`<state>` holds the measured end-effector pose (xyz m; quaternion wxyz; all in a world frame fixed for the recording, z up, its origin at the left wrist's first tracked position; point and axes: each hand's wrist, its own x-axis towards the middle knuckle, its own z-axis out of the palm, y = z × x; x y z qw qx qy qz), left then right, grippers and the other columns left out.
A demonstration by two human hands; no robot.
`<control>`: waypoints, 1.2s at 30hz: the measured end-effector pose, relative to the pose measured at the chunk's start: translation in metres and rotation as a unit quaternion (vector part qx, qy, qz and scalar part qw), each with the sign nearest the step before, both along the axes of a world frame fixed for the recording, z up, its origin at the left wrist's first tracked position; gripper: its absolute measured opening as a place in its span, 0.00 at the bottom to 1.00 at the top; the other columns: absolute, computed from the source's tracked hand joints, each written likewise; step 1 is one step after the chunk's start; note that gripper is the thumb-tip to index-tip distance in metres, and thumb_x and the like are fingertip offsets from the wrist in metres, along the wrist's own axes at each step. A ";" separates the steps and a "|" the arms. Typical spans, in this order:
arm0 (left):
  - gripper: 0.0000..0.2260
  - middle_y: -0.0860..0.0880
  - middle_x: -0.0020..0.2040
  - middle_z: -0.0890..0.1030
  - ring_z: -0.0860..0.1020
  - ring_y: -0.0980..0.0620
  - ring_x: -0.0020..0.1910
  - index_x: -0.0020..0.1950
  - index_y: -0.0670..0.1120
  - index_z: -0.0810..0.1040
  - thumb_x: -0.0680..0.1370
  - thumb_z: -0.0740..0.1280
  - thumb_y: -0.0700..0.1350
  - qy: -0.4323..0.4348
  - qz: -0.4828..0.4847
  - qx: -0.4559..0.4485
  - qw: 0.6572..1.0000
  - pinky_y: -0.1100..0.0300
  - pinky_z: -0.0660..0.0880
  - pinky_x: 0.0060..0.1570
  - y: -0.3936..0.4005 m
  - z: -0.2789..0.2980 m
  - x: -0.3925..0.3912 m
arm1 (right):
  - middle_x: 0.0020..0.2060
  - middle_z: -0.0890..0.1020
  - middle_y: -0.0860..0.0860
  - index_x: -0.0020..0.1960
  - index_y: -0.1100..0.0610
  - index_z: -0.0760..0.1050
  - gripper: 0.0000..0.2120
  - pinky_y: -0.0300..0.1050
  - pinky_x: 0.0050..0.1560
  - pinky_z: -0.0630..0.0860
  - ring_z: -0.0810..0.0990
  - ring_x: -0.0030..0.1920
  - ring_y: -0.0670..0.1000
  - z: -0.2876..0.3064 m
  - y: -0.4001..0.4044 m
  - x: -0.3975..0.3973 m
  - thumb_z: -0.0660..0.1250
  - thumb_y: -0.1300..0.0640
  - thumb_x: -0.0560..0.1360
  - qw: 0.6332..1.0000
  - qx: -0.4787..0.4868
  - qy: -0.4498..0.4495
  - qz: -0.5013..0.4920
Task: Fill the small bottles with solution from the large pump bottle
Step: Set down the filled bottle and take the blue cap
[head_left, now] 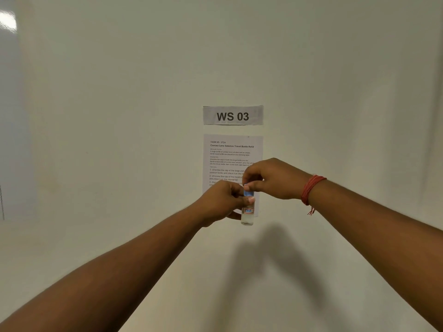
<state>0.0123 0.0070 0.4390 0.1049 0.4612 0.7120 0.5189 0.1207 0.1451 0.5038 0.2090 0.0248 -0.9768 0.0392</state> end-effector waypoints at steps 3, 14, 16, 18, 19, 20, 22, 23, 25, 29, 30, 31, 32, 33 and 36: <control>0.10 0.41 0.54 0.85 0.86 0.46 0.52 0.59 0.37 0.82 0.80 0.71 0.41 -0.010 -0.005 0.006 1.000 0.51 0.85 0.50 0.001 -0.001 0.000 | 0.44 0.81 0.47 0.48 0.51 0.78 0.07 0.45 0.48 0.78 0.78 0.44 0.47 -0.002 0.000 -0.002 0.67 0.48 0.78 1.000 0.014 0.011 -0.020; 0.12 0.43 0.56 0.85 0.86 0.48 0.52 0.60 0.39 0.83 0.80 0.70 0.44 0.013 0.009 -0.003 1.000 0.54 0.84 0.50 0.001 -0.002 0.000 | 0.52 0.80 0.43 0.57 0.50 0.80 0.08 0.42 0.57 0.74 0.77 0.55 0.47 -0.001 0.004 0.002 0.67 0.56 0.79 0.999 -0.021 0.000 0.033; 0.12 0.43 0.56 0.85 0.86 0.47 0.53 0.60 0.39 0.82 0.80 0.70 0.44 0.021 0.013 -0.007 1.000 0.51 0.84 0.52 0.001 -0.002 0.000 | 0.51 0.81 0.44 0.55 0.51 0.81 0.07 0.42 0.56 0.74 0.77 0.53 0.46 -0.001 0.005 0.000 0.67 0.56 0.79 0.999 -0.015 -0.001 0.032; 0.12 0.42 0.56 0.85 0.85 0.47 0.53 0.60 0.39 0.82 0.80 0.71 0.44 0.022 0.014 -0.007 1.000 0.50 0.84 0.53 0.002 -0.003 0.000 | 0.49 0.82 0.45 0.53 0.51 0.81 0.06 0.42 0.53 0.75 0.78 0.50 0.46 -0.002 0.006 -0.002 0.67 0.53 0.78 1.000 -0.007 0.006 0.029; 0.12 0.42 0.56 0.85 0.85 0.46 0.53 0.60 0.38 0.82 0.80 0.71 0.43 0.019 0.014 -0.005 1.000 0.49 0.84 0.53 0.002 -0.003 0.000 | 0.48 0.82 0.45 0.52 0.51 0.81 0.06 0.43 0.52 0.76 0.78 0.49 0.45 -0.003 0.007 -0.003 0.67 0.52 0.78 1.000 -0.002 0.009 0.024; 0.12 0.42 0.56 0.85 0.85 0.46 0.53 0.61 0.38 0.81 0.80 0.71 0.43 0.016 0.012 -0.004 1.000 0.48 0.84 0.54 0.002 -0.003 0.000 | 0.47 0.82 0.46 0.51 0.51 0.80 0.06 0.45 0.52 0.77 0.78 0.47 0.46 -0.004 0.007 -0.005 0.67 0.50 0.78 1.000 0.002 0.012 0.016; 0.13 0.42 0.56 0.85 0.85 0.46 0.54 0.61 0.38 0.81 0.80 0.71 0.42 0.011 0.011 -0.003 1.000 0.47 0.83 0.54 0.002 -0.004 0.000 | 0.45 0.81 0.46 0.49 0.50 0.79 0.07 0.47 0.51 0.78 0.78 0.45 0.46 -0.006 0.007 -0.006 0.66 0.48 0.78 1.000 0.015 0.015 -0.003; 0.12 0.42 0.56 0.85 0.85 0.46 0.53 0.61 0.38 0.81 0.80 0.71 0.42 0.009 0.011 -0.002 1.000 0.48 0.84 0.53 0.002 -0.004 0.000 | 0.46 0.82 0.47 0.49 0.50 0.79 0.07 0.47 0.50 0.78 0.78 0.45 0.46 -0.006 0.007 -0.007 0.66 0.48 0.79 1.000 0.022 0.017 -0.009; 0.12 0.42 0.56 0.85 0.85 0.47 0.52 0.61 0.38 0.82 0.80 0.71 0.43 0.011 0.011 -0.001 1.000 0.54 0.84 0.50 0.002 -0.004 0.001 | 0.50 0.82 0.45 0.54 0.51 0.80 0.09 0.44 0.52 0.76 0.78 0.48 0.47 -0.006 0.006 -0.006 0.65 0.49 0.79 1.000 0.017 0.026 -0.003; 0.13 0.43 0.55 0.85 0.85 0.49 0.51 0.61 0.39 0.82 0.80 0.71 0.44 0.018 0.017 -0.005 1.000 0.58 0.84 0.47 0.002 -0.003 0.001 | 0.52 0.80 0.42 0.60 0.51 0.80 0.11 0.39 0.56 0.72 0.77 0.54 0.45 -0.003 0.009 0.000 0.67 0.55 0.79 0.999 -0.024 0.014 0.043; 0.13 0.43 0.56 0.85 0.85 0.48 0.51 0.61 0.39 0.82 0.80 0.71 0.44 0.018 0.018 -0.005 1.000 0.58 0.84 0.47 0.002 -0.002 0.001 | 0.52 0.80 0.42 0.59 0.50 0.80 0.10 0.39 0.56 0.73 0.78 0.54 0.45 -0.004 0.010 0.000 0.67 0.57 0.79 0.998 -0.026 0.005 0.049; 0.13 0.43 0.56 0.85 0.85 0.48 0.51 0.62 0.39 0.82 0.80 0.71 0.44 0.019 0.020 -0.006 1.000 0.58 0.84 0.48 0.002 -0.002 0.001 | 0.52 0.81 0.43 0.58 0.50 0.81 0.10 0.39 0.56 0.74 0.78 0.53 0.45 -0.004 0.010 0.000 0.68 0.57 0.78 0.998 -0.026 -0.001 0.052; 0.13 0.43 0.56 0.85 0.85 0.47 0.52 0.61 0.38 0.82 0.80 0.71 0.44 0.019 0.022 -0.006 1.000 0.56 0.84 0.49 0.002 -0.002 0.001 | 0.52 0.82 0.44 0.57 0.50 0.81 0.09 0.39 0.56 0.74 0.79 0.53 0.45 -0.004 0.011 0.000 0.68 0.58 0.78 0.998 -0.026 -0.002 0.051; 0.13 0.43 0.56 0.85 0.85 0.46 0.52 0.61 0.38 0.82 0.80 0.71 0.44 0.018 0.021 -0.005 1.000 0.55 0.84 0.50 0.002 -0.003 0.002 | 0.51 0.82 0.45 0.57 0.51 0.81 0.09 0.40 0.55 0.75 0.79 0.52 0.46 -0.005 0.011 -0.001 0.68 0.57 0.78 0.999 -0.024 0.001 0.048; 0.12 0.42 0.54 0.85 0.85 0.46 0.52 0.59 0.37 0.82 0.80 0.71 0.43 0.016 0.019 -0.001 1.000 0.50 0.84 0.52 0.003 -0.004 0.002 | 0.49 0.82 0.46 0.53 0.51 0.81 0.06 0.42 0.53 0.75 0.78 0.50 0.47 -0.006 0.011 -0.003 0.68 0.54 0.78 0.999 -0.001 0.011 0.033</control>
